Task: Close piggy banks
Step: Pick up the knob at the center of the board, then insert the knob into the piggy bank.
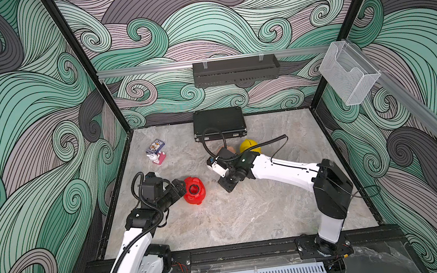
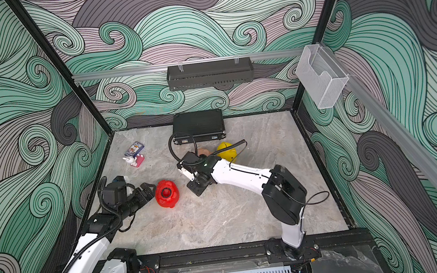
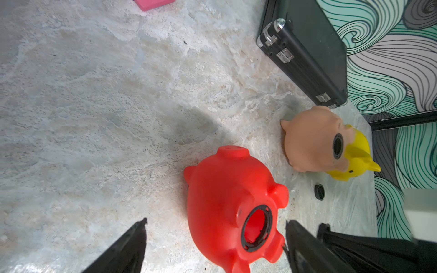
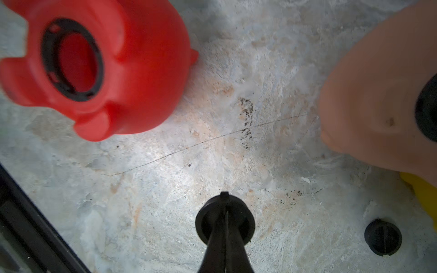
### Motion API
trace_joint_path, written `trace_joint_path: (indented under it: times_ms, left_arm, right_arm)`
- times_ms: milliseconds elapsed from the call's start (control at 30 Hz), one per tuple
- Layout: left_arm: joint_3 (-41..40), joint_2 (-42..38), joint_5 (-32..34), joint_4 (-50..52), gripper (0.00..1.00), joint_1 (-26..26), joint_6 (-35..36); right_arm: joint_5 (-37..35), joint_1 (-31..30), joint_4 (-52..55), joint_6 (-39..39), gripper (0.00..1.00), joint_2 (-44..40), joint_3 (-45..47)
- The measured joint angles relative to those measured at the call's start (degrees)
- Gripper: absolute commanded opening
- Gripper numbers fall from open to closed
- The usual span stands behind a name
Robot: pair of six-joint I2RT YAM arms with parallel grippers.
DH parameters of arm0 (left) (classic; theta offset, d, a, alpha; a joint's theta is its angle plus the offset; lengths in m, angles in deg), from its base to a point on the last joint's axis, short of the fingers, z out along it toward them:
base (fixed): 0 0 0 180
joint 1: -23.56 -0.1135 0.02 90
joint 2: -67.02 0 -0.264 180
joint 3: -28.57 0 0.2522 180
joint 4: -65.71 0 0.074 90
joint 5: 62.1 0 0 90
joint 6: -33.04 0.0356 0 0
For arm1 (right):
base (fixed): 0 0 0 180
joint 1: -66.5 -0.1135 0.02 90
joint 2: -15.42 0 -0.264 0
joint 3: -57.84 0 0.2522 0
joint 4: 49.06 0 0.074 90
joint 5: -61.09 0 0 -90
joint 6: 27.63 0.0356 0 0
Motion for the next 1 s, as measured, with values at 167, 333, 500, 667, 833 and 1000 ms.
trace_joint_path:
  times_ms: [167,333,500,667,833,1000]
  left_arm:
    - [0.0,1.8,-1.3,-1.5,0.91,-1.1,-0.8]
    - [0.0,3.8,-2.5,-3.3,0.91,-2.1,-1.5]
    - [0.0,5.2,-3.7,-4.7,0.91,-3.7,-1.7]
    - [0.0,6.1,-5.1,-6.7,0.91,-5.3,-2.0]
    - [-0.3,7.4,-6.6,-9.0,0.91,-6.6,-2.5]
    - [-1.1,8.3,-7.5,-10.6,0.91,-7.2,-2.7]
  right_arm:
    - [3.4,0.0,-2.7,-4.6,0.00,-3.1,0.0]
    - [8.0,-0.1,-4.2,-9.2,0.00,-3.2,-1.1]
    - [9.7,-0.7,-5.2,-11.5,0.00,-2.7,-3.3]
    - [10.1,-1.7,-4.8,-7.8,0.00,0.5,-10.5]
    - [10.6,-2.8,-4.6,0.8,0.00,2.4,-12.8]
    - [10.4,-3.6,-3.6,7.8,0.00,5.2,-14.5]
